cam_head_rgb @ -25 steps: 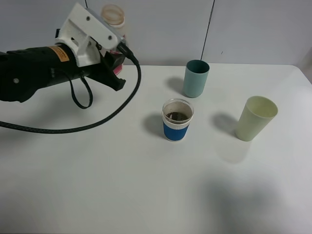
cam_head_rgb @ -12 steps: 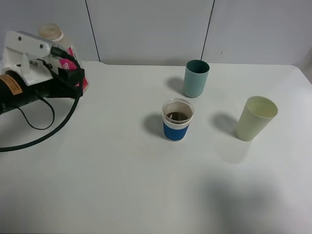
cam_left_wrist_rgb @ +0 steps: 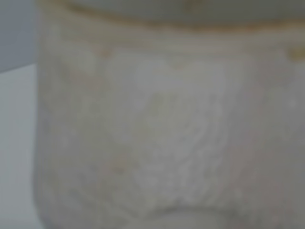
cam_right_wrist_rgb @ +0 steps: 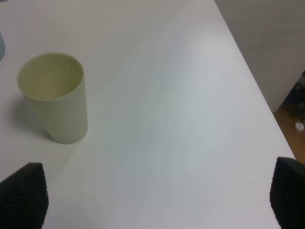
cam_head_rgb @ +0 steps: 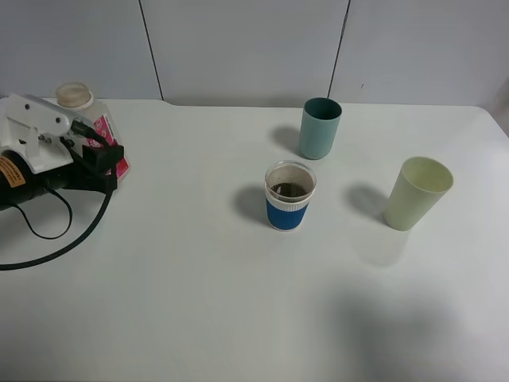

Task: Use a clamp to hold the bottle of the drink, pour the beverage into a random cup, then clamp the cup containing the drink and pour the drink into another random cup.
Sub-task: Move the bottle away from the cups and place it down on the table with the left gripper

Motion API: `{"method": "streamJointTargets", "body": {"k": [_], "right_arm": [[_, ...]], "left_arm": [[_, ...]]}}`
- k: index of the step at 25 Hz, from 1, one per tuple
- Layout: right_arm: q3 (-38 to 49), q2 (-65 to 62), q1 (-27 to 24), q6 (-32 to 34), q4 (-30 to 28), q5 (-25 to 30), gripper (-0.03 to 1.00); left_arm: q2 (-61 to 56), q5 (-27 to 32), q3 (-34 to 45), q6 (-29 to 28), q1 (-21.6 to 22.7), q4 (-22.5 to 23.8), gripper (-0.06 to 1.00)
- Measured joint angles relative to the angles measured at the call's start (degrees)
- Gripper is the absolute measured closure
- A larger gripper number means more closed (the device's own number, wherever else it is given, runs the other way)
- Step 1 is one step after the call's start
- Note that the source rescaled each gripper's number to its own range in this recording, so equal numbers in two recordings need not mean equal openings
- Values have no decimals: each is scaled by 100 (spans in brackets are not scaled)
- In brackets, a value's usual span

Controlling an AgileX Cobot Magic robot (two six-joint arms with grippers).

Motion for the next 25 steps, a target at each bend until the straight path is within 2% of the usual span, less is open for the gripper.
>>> {"method": "streamJointTargets", "body": {"k": [9, 25], "right_arm": [[0, 0, 0, 0, 0, 0, 14], [0, 0, 0, 0, 0, 0, 14]], "left_arm": [[1160, -984, 18, 614, 29, 47, 91], [1691, -1218, 18, 795, 29, 118, 91]]}}
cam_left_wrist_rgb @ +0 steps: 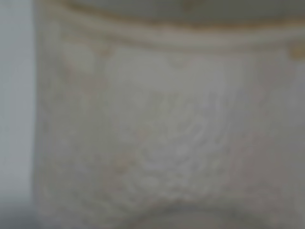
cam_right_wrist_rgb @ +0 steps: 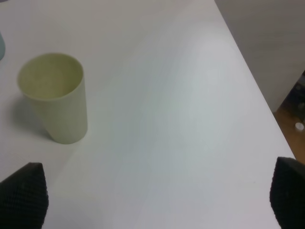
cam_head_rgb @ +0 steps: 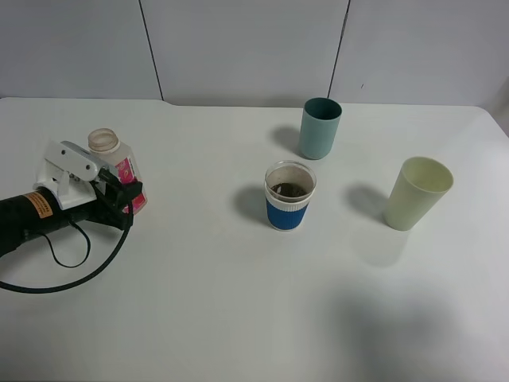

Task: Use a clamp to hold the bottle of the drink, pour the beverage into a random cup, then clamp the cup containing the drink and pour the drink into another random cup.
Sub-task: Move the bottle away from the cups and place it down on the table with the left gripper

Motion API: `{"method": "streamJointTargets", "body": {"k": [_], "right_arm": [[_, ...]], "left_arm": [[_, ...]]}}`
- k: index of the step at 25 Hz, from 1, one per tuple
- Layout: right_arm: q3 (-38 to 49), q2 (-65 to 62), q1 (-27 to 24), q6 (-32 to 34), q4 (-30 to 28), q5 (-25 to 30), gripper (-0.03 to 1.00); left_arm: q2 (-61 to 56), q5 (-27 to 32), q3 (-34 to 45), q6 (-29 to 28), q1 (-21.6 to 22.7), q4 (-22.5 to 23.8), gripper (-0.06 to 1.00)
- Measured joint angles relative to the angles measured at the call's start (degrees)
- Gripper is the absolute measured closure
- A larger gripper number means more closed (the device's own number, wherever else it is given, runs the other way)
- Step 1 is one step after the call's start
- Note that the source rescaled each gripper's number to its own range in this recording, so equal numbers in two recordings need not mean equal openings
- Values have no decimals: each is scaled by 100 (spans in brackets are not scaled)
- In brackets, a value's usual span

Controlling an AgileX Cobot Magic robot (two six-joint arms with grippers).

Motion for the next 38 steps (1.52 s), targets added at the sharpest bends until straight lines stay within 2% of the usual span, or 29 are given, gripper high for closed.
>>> {"method": "streamJointTargets", "body": {"k": [9, 11, 14, 16, 17, 21, 27, 38], "right_arm": [[0, 0, 0, 0, 0, 0, 14], [0, 0, 0, 0, 0, 0, 14], [0, 0, 0, 0, 0, 0, 14], [0, 0, 0, 0, 0, 0, 14], [0, 0, 0, 0, 0, 0, 14], [0, 0, 0, 0, 0, 0, 14], [0, 0, 0, 0, 0, 0, 14], [0, 0, 0, 0, 0, 0, 14]], "left_arm": [[13, -16, 0, 0, 0, 0, 90], [13, -9, 0, 0, 0, 0, 73], [36, 40, 0, -7, 0, 17, 26], [47, 40, 0, -48, 0, 60, 9], [47, 46, 0, -92, 0, 99, 5], [47, 46, 14, -92, 0, 145, 0], [-332, 57, 257, -92, 0, 145, 0], [-2003, 57, 1242, -126, 0, -270, 0]]}}
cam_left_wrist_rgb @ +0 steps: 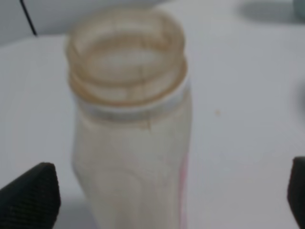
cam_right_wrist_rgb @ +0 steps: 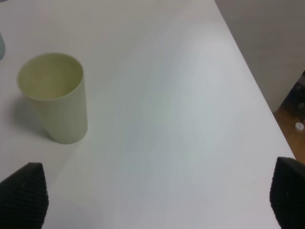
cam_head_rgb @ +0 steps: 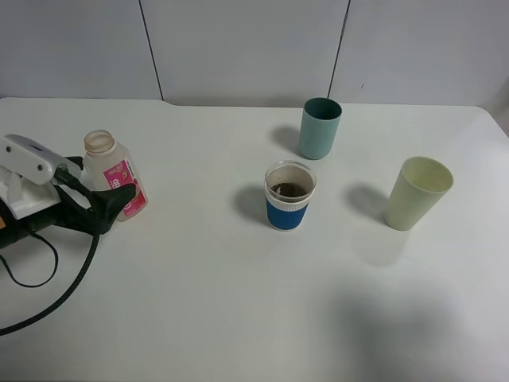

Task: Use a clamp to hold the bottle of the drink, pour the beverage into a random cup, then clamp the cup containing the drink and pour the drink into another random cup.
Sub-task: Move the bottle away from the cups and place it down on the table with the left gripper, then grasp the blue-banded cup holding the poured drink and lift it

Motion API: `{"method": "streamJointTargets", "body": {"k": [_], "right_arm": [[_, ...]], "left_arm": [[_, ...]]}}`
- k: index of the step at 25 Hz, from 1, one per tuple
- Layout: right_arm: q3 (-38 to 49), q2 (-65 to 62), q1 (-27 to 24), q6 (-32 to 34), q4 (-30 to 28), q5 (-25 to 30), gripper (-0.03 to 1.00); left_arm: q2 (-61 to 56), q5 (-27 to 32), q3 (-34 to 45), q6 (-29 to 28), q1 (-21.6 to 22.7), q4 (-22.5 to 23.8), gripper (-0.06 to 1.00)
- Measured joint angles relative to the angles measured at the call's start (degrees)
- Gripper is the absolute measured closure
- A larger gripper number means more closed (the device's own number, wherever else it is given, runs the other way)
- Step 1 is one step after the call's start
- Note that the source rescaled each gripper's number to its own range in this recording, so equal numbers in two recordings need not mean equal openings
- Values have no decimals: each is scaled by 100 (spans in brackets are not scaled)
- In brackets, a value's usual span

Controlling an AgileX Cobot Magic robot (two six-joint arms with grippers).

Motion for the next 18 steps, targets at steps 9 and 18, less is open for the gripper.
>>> {"method": "streamJointTargets", "body": {"k": [9, 18], "right_arm": [[0, 0, 0, 0, 0, 0, 14], [0, 0, 0, 0, 0, 0, 14]], "left_arm": [[-1974, 632, 378, -974, 0, -588, -4], [-4207, 2609, -54, -1028, 0, -1278, -5]]}}
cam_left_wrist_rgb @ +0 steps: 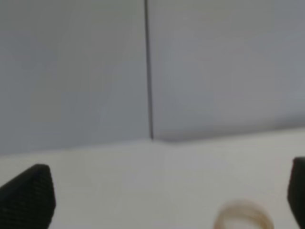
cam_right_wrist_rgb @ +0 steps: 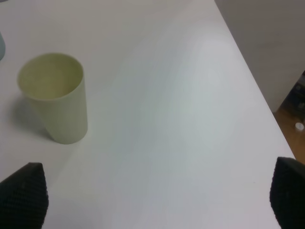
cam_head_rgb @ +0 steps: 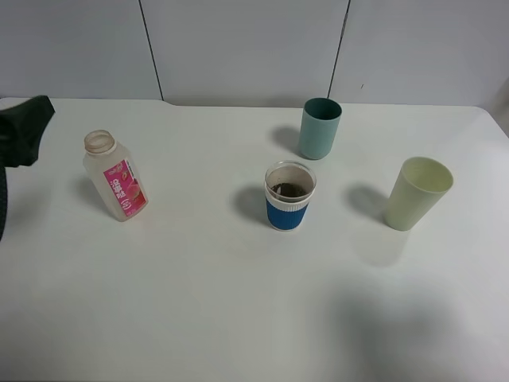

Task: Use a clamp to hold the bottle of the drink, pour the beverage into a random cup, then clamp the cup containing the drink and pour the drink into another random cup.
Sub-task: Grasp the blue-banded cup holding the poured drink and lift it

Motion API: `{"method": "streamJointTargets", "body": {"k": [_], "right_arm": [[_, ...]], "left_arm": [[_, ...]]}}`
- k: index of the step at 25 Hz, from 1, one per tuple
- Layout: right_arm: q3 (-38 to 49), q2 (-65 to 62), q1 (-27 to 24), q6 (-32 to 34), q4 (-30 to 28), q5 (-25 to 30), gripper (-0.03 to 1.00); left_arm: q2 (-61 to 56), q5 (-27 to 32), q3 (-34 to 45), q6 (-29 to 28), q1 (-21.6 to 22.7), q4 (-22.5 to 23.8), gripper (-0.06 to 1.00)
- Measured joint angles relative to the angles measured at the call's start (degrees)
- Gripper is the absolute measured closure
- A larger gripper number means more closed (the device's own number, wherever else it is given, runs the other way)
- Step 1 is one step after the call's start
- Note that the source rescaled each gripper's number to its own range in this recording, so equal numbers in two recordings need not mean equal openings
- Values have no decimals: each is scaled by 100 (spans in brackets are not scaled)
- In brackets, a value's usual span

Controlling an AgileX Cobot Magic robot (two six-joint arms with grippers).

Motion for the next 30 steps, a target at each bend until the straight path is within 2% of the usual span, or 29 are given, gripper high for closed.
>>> {"method": "streamJointTargets", "body": {"k": [4, 7, 16, 19, 23, 27, 30], "right_arm": [[0, 0, 0, 0, 0, 0, 14], [0, 0, 0, 0, 0, 0, 14], [0, 0, 0, 0, 0, 0, 14], [0, 0, 0, 0, 0, 0, 14], [0, 0, 0, 0, 0, 0, 14], [0, 0, 0, 0, 0, 0, 14], [0, 0, 0, 0, 0, 0, 14]], "left_arm": [[-897, 858, -331, 0, 0, -4, -5], [-1402, 1730, -750, 0, 0, -88, -5], [-2078, 5599, -2269, 240, 0, -213, -5], [-2281, 6593, -2541, 375, 39, -408, -5], [-2715, 7435, -2620, 618, 378, -667, -5], [-3223, 8137, -2620, 705, 815, -693, -6], [-3633, 8503, -2625, 705, 945, -706, -6]]}}
